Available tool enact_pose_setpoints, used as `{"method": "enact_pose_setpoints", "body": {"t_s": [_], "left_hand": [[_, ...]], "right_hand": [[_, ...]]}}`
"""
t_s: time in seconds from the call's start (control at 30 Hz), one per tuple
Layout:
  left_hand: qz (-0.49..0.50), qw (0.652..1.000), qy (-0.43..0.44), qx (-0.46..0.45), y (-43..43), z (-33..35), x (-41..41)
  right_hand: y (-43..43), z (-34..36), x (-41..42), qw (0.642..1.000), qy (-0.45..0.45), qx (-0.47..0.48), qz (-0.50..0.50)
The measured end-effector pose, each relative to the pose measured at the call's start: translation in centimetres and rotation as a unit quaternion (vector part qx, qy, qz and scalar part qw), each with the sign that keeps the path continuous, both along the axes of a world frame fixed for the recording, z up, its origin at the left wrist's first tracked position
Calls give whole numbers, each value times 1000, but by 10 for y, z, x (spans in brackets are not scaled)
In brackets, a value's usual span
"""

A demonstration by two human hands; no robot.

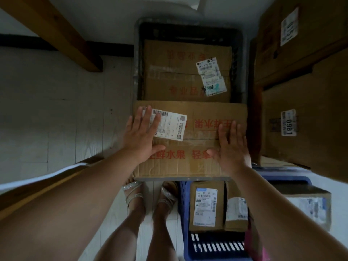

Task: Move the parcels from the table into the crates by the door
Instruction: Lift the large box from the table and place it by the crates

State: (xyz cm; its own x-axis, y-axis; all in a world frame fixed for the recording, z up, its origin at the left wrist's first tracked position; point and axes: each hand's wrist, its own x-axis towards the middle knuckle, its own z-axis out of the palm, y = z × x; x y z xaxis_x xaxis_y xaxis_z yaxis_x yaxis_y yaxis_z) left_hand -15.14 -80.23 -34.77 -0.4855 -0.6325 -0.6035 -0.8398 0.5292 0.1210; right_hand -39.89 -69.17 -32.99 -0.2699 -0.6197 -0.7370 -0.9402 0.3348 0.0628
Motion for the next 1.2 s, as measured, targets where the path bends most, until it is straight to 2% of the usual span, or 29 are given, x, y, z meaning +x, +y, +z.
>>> {"method": "enact_pose_setpoints", "body": {"t_s": [0.33, 0.57, 0.67, 0.8, 0.93, 1.2], "left_hand": [[7, 999, -54, 1, 4, -63, -13], [0, 995, -87, 41, -1, -49, -23], [-3, 994, -83, 73, -12, -27, -21], [52, 994, -4, 96, -14, 19, -14], [101, 989, 73, 75, -6, 79, -7], [163, 967, 196, -25, 3, 233, -3]], "right_hand": [[-7, -60, 9, 999, 7, 5, -35], [-16, -51, 7, 997, -14, 46, -63], [-22, -28, 4, 995, -36, 45, -81], [-22, 19, 11, 992, -47, -16, -112], [-23, 80, 31, 987, -51, -52, -143], [-26, 225, 76, 945, -94, -215, -230]]}}
